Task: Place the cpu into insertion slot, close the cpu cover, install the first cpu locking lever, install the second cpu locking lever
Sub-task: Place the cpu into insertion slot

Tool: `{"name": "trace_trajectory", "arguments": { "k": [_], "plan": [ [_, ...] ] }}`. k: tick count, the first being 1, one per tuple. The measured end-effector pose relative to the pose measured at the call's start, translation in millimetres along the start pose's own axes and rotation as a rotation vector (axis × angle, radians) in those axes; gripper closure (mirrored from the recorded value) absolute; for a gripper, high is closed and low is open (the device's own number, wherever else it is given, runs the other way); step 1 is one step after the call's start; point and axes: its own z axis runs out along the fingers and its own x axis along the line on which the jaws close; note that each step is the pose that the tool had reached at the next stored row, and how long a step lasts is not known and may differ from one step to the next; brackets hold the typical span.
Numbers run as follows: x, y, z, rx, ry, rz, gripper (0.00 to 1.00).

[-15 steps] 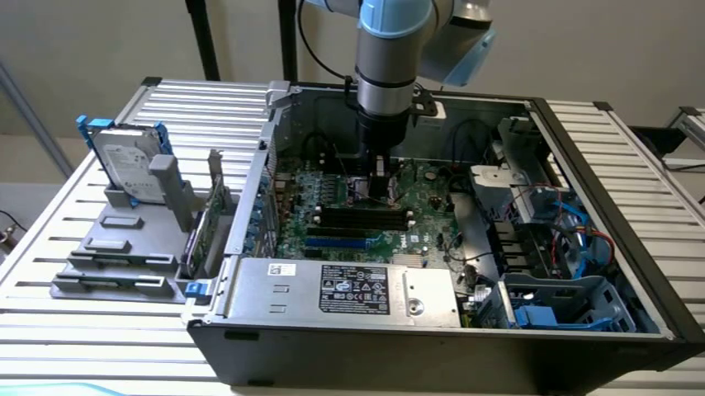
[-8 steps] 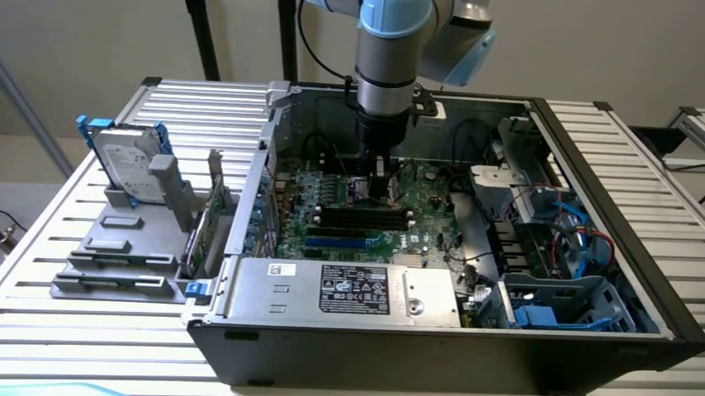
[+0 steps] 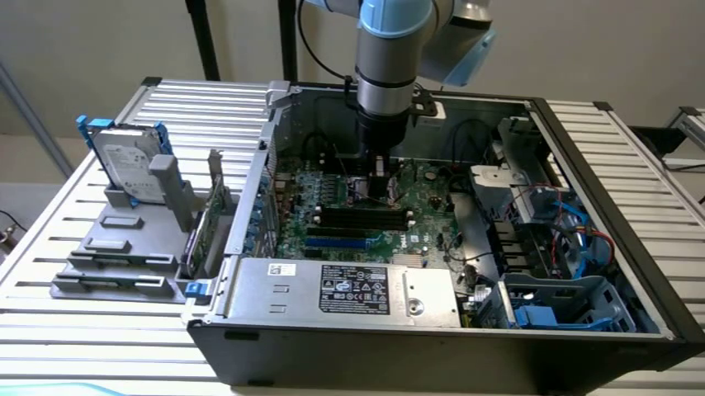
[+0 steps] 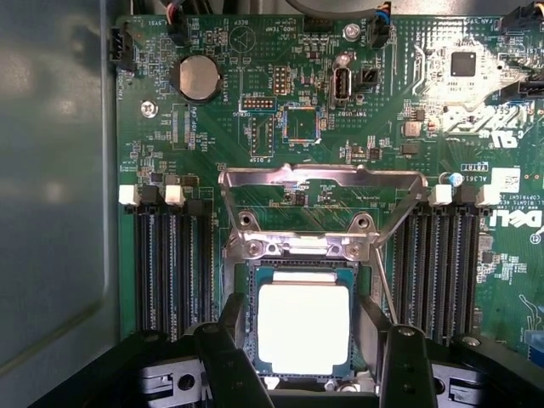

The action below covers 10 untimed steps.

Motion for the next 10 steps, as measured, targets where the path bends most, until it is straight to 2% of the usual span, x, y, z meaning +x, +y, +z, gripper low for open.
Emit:
{"name": "trace_trajectory", "arguments": {
  "k": [10],
  "plan": [
    [0.2,-1.3,0.0,0.0023,0.0000,0.000,0.37]
  ]
}}
